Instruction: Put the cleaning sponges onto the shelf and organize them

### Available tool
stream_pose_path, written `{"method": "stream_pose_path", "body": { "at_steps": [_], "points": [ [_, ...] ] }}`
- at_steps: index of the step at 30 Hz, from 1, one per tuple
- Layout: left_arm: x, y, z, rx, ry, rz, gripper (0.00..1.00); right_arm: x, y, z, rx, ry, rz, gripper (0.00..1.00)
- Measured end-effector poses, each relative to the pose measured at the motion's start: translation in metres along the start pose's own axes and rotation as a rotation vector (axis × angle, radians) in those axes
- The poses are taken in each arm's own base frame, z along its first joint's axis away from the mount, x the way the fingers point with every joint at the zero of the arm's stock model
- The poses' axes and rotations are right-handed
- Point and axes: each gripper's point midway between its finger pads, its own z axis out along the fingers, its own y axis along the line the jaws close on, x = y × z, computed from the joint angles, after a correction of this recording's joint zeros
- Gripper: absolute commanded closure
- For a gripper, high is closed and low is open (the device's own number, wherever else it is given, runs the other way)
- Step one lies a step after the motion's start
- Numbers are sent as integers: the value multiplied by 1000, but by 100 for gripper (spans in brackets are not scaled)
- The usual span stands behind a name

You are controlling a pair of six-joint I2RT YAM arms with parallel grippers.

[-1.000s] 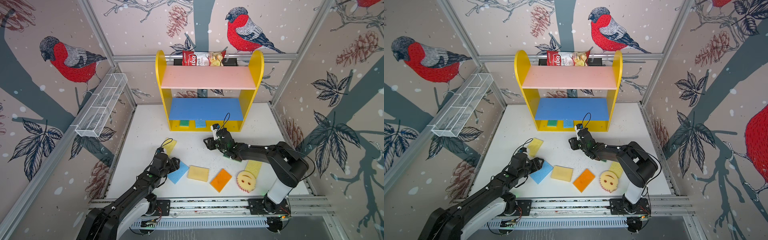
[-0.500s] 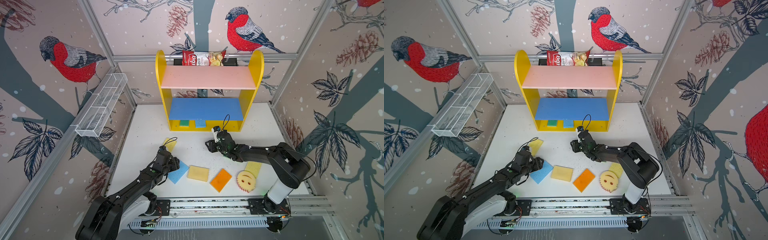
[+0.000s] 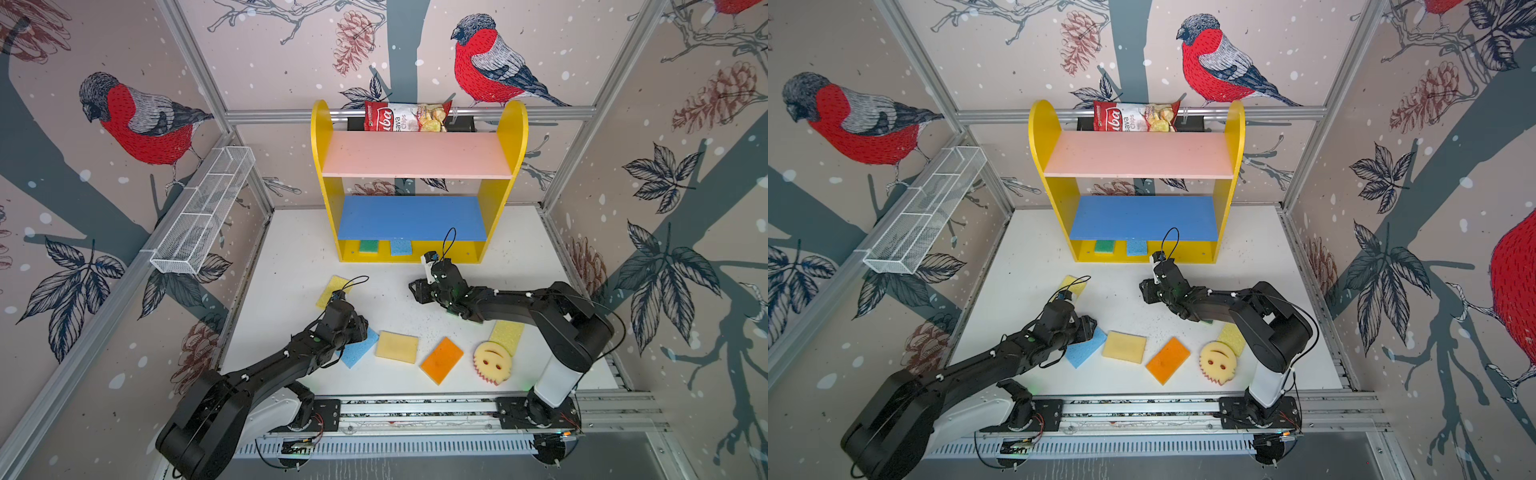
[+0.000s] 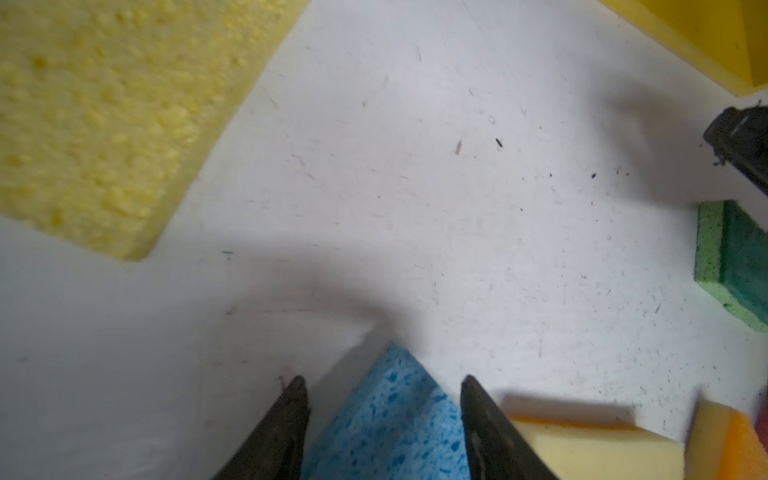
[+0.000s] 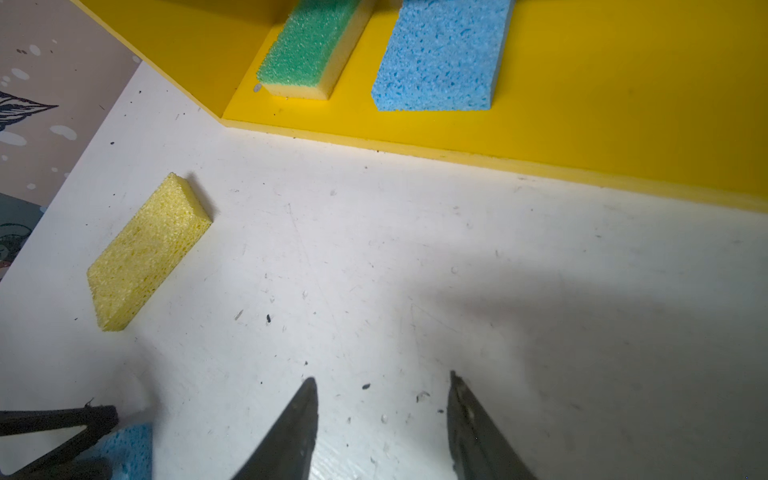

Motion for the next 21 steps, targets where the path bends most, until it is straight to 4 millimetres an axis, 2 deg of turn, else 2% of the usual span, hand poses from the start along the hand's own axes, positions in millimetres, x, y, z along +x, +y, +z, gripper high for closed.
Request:
{"method": "stream_pose_path", "body": {
  "at_steps": [2, 4, 8, 13, 21],
  "points": [
    [2, -3, 4, -9, 16, 17, 55, 1, -1, 1, 1, 3, 1, 50],
    [1, -4, 9, -24, 27, 37, 76, 2, -1, 1, 2, 4, 4, 50],
    [-1, -7, 20, -41, 38, 52, 98, 7, -3, 0, 5, 10, 19, 50],
    [-6, -14, 28, -46, 46, 62, 100, 12, -8, -4, 17, 16, 23, 50],
    [-21, -14, 26, -124, 61, 100, 100, 7, -15, -13, 32, -7, 29, 50]
  ]
}}
